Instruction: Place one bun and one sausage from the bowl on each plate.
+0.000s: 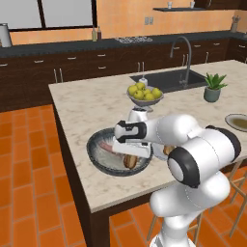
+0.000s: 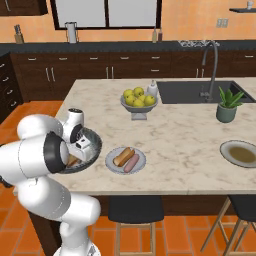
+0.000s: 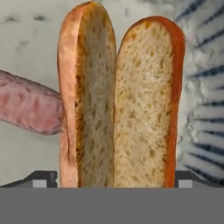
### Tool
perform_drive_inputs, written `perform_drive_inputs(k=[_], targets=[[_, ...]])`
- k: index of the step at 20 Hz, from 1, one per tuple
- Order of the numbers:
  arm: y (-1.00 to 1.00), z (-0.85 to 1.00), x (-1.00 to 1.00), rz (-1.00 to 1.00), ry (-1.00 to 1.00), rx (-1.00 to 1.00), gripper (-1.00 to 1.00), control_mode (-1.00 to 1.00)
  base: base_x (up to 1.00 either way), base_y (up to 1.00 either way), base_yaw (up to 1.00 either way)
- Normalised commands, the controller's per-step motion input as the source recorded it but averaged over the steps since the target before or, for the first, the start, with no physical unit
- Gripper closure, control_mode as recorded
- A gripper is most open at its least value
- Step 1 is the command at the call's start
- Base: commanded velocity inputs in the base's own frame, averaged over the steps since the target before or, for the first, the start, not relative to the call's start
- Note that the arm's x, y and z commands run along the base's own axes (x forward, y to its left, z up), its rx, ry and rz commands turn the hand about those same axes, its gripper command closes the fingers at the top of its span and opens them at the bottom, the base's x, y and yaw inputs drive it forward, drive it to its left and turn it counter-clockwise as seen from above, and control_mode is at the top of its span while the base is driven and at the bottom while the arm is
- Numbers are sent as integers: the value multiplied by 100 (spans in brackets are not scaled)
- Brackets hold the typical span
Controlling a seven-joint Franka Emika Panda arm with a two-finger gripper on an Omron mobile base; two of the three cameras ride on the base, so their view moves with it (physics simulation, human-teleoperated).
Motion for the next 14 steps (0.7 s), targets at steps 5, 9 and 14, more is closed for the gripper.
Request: perform_drive_inputs(k=[5,9,14], targets=[[24,-50,0,0,-1,0,100,-100,0,0,0],[21,-46,0,0,-2,0,100,-100,0,0,0],[-16,71,-47,0,-10,2,100,-100,0,0,0]])
